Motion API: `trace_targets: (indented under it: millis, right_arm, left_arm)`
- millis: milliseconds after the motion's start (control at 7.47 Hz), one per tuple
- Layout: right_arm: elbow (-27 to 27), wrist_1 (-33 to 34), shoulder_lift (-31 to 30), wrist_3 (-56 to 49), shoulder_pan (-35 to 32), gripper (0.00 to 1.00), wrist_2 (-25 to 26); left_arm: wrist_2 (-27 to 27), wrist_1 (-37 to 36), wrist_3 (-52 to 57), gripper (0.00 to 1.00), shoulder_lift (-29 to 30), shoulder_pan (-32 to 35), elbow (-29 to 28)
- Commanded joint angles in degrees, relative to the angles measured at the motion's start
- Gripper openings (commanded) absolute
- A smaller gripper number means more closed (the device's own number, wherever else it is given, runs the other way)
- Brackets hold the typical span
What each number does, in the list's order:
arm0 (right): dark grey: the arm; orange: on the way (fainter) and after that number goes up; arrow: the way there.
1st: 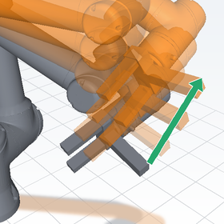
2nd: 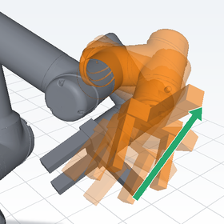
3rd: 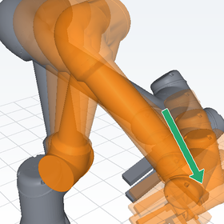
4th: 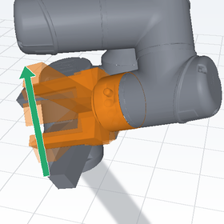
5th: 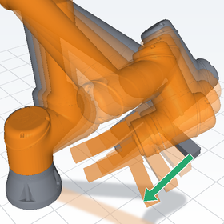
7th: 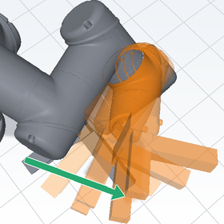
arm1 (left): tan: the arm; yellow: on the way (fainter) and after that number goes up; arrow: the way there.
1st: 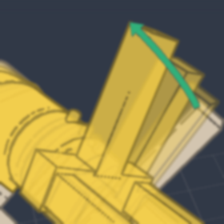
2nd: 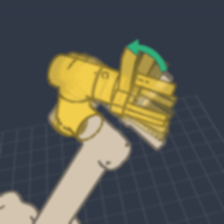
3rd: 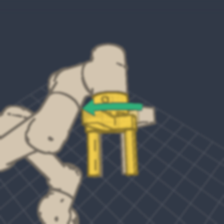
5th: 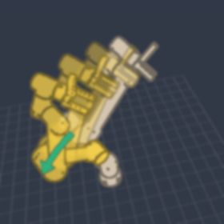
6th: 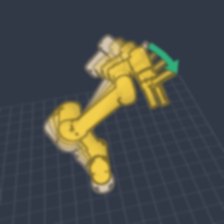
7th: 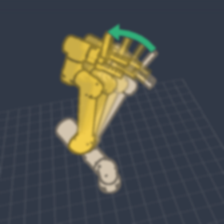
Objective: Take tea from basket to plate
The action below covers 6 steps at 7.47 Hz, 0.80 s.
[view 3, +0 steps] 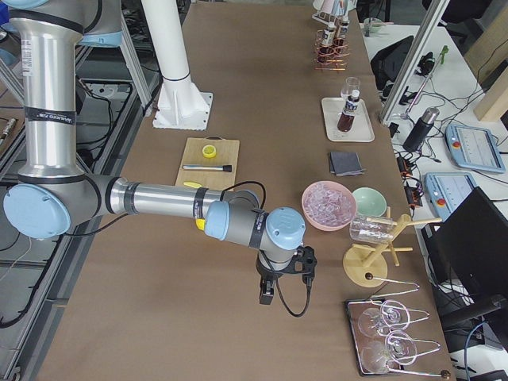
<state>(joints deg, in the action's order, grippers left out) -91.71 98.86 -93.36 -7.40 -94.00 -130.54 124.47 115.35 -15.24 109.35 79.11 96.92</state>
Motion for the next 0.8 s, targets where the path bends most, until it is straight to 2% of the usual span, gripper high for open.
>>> trace_targets:
  millis: [0, 134, 402, 669]
  right_arm:
    - [-0.4, -0.69, 0.02, 8.57, -0.58, 1.0, -2.78]
    - [-0.49, -0.78, 0.2, 13.15, -0.58, 1.0, -2.79]
    - [-0.49, -0.78, 0.29, 15.92, -0.58, 1.0, -2.88]
    - [-0.14, -0.69, 0.2, 16.79, -0.58, 1.0, -2.87]
  left_arm:
    - [0.25, 3.3, -11.57, 0.98, -5.98, 2.96, -2.24]
    - [0.16, 2.78, -12.35, 0.98, -6.43, 3.24, -3.3]
    - [1.64, 2.25, -14.2, 0.98, -5.73, 3.07, -6.56]
    - [9.69, -3.25, -13.59, 0.98, -5.29, 3.42, -7.09]
